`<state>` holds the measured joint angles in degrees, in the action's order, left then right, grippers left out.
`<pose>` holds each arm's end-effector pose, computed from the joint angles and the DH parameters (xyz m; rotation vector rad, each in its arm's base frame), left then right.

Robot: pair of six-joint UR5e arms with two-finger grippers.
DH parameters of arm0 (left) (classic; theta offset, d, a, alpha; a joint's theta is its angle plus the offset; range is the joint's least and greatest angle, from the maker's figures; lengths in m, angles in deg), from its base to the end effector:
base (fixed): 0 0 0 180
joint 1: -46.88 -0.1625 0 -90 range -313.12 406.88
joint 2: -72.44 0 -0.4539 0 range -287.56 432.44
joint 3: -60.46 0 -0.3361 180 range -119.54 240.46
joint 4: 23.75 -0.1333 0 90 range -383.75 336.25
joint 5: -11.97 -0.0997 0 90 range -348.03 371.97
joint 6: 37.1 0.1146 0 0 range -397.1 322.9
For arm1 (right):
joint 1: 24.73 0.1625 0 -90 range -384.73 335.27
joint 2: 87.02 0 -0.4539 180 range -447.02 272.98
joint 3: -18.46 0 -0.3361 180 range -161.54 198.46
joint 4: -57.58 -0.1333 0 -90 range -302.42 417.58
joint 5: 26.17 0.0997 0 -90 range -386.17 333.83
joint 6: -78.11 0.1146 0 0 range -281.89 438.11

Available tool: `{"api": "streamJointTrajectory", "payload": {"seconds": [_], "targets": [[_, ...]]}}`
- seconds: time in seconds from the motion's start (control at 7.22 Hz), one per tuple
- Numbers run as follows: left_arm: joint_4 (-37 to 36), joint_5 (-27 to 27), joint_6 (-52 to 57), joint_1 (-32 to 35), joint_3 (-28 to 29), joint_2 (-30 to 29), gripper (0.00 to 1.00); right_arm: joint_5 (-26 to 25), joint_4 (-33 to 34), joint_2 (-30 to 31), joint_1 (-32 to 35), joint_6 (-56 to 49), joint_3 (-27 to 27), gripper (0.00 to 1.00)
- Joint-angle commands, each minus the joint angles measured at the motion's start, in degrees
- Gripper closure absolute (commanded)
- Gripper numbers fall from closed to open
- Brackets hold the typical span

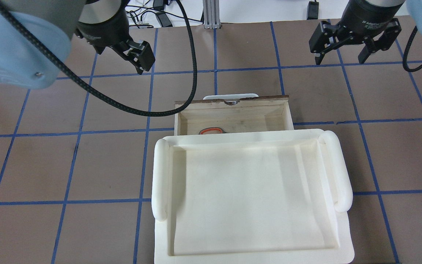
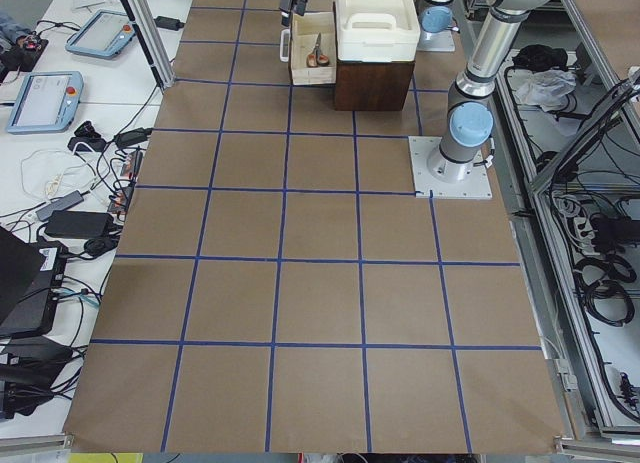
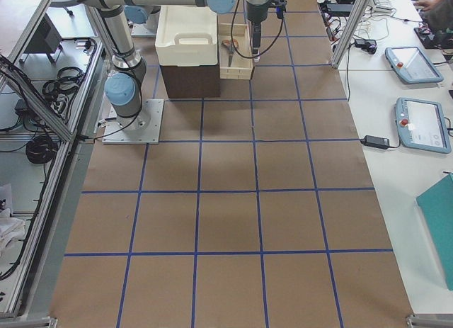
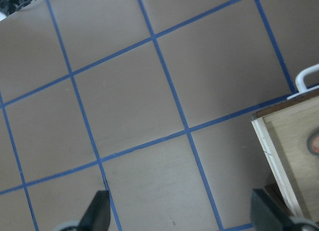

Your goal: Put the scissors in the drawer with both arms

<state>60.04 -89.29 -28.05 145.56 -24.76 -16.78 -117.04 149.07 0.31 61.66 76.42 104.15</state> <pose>-0.1774 -0.4270 0.5592 0.4221 2.8995 -0.3011 0.1022 -0.4703 0.5166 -0.0530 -3.1223 0.0841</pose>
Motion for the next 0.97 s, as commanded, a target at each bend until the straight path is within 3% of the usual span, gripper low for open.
{"api": "streamJointTrajectory", "payload": {"seconds": [0.0,0.14,0.42,0.83], "targets": [[-1.33,10.49,-4.31,-8.81,-2.31,3.42,0.02,-0.01,0.0,0.21,0.0,-0.07,0.61,0.0],[-2.22,12.04,-3.01,-11.89,-3.01,3.78,0.01,-0.36,0.0,0.47,0.0,-0.07,0.87,0.0],[-2.13,12.76,-1.94,-11.57,-6.6,6.23,0.01,-0.36,0.09,0.56,0.0,0.01,0.96,0.0],[-2.05,12.06,-2.82,-11.49,-7.5,7.12,0.0,-0.36,0.0,0.74,0.18,0.1,0.96,0.0]]}}
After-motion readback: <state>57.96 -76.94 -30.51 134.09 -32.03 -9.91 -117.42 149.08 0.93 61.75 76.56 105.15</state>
